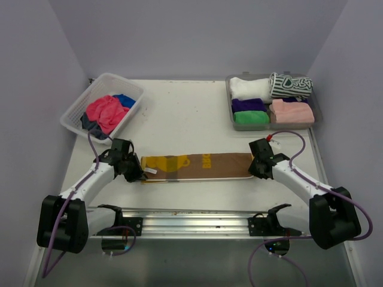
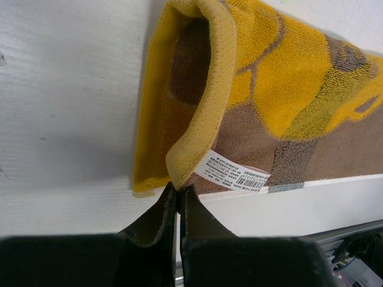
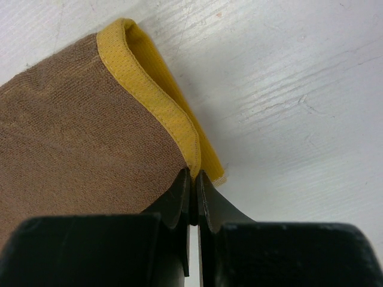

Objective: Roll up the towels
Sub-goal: Fold the towel

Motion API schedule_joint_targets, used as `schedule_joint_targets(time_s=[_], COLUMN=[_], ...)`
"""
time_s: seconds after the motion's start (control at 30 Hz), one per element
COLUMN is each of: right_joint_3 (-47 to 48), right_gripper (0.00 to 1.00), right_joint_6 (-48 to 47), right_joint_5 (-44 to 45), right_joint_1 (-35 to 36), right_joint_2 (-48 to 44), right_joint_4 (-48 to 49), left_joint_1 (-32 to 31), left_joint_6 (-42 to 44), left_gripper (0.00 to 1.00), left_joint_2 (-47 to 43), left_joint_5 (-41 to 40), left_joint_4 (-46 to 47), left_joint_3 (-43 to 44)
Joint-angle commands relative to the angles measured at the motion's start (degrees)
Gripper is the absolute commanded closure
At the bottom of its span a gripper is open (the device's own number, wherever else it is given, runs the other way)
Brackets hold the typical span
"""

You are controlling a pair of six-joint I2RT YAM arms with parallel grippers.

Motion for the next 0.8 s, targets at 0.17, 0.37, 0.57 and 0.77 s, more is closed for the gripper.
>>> schedule_joint_targets(time_s=[0.17, 0.37, 0.57, 0.77], right_joint_3=[0.78, 1.74, 5.51, 8.95], right_gripper=[1.0, 0.98, 0.64, 0.52], right_joint_6=[0.97, 0.89, -1.66, -3.94], right_joint_5=[3.62, 3.71, 6.17, 6.7], right_joint_1=[-0.28, -0.28, -0.28, -0.28], right_joint_2=[-0.55, -2.12, -4.42, -2.14], right_joint_4=[0.01, -0.87, -3.76, -4.12], left_joint_1=[0.49, 0.49, 0.49, 0.4], left_joint_6=[-0.04, 0.22, 2.16, 2.51], left_gripper=[1.0, 0.94, 0.61, 0.53], left_joint_2=[-0.14, -0.41, -1.02, -1.73], left_joint_5=[-0.43, 0.98, 0.36, 0.36], left_joint_4=[2.23, 2.15, -2.24, -2.17], left_joint_3=[-0.77, -0.25, 5.19, 12.49])
